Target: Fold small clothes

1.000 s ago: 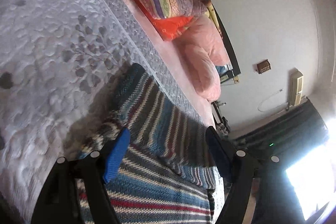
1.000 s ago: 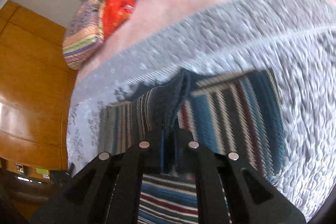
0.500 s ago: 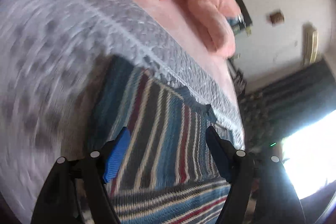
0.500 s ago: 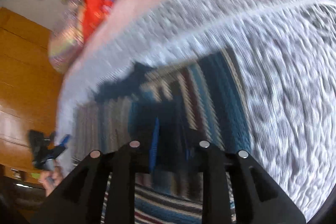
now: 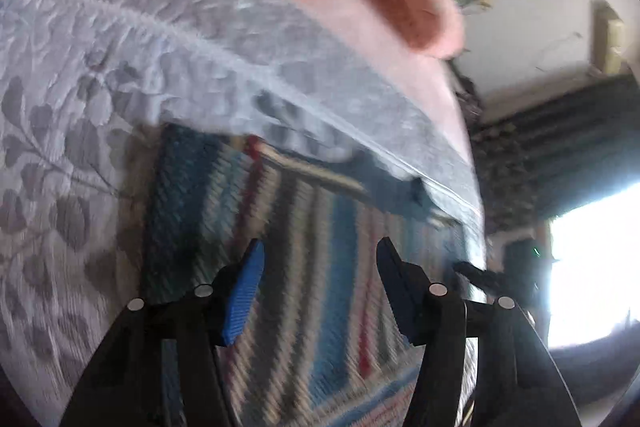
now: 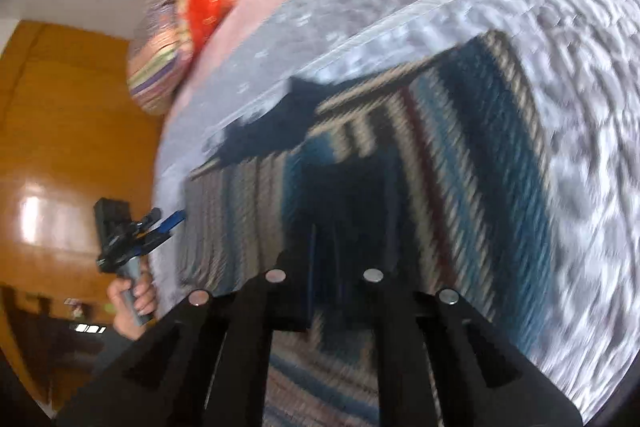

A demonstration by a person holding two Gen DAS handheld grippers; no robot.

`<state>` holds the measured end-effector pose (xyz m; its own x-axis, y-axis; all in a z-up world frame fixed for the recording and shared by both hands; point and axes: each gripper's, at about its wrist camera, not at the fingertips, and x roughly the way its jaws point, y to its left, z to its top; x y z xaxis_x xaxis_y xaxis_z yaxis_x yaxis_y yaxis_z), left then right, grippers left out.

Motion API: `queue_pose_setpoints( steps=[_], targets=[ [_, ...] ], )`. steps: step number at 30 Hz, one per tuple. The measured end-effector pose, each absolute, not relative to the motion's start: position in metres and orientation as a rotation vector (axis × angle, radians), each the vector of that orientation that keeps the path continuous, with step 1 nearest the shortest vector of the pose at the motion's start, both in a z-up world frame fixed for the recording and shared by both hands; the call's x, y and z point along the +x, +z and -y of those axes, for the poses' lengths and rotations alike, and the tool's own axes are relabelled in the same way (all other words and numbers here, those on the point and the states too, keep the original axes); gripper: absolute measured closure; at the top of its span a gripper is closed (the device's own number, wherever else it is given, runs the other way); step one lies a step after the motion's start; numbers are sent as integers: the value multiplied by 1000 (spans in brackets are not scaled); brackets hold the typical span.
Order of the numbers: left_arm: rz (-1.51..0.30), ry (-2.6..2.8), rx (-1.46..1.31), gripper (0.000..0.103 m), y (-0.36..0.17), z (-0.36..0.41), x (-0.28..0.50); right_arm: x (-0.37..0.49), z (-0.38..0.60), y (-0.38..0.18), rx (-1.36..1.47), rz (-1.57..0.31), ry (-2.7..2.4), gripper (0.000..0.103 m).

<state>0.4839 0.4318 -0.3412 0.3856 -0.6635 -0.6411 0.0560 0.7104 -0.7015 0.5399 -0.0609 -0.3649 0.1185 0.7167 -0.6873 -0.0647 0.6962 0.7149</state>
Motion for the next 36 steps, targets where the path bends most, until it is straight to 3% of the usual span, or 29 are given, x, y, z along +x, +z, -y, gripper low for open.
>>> queue_pose_setpoints(
  steps=[3,4,6,8,15,20,28,36],
  targets=[
    [-1157,-501,-582,43,-360,-420,466,526,48,-383,518,-1411,608,98],
    [-1184,-468,-552,47,-371,-418,464,525,46,-388,503,-1415,593,103],
    [-1170,-442,-555,52,-373,-420,461,523,48,-388,536,-1407,578,103],
    [-1126,-456,-611,45,-360,-424,450,515,54,-370,583,-1367,589,91],
    [-1130,-495,-637,36,-338,-435,362,441,126,-349,667,-1333,526,82],
    [-1225,-433,-664,27,-339,-462,278,353,162,-351,696,-1420,436,49],
    [-1387,-332,-795,23,-384,-480,188,242,172,-374,770,-1528,314,43],
    [-1478,-360,-828,18,-406,-442,153,213,131,-375,761,-1576,385,36]
  ],
)
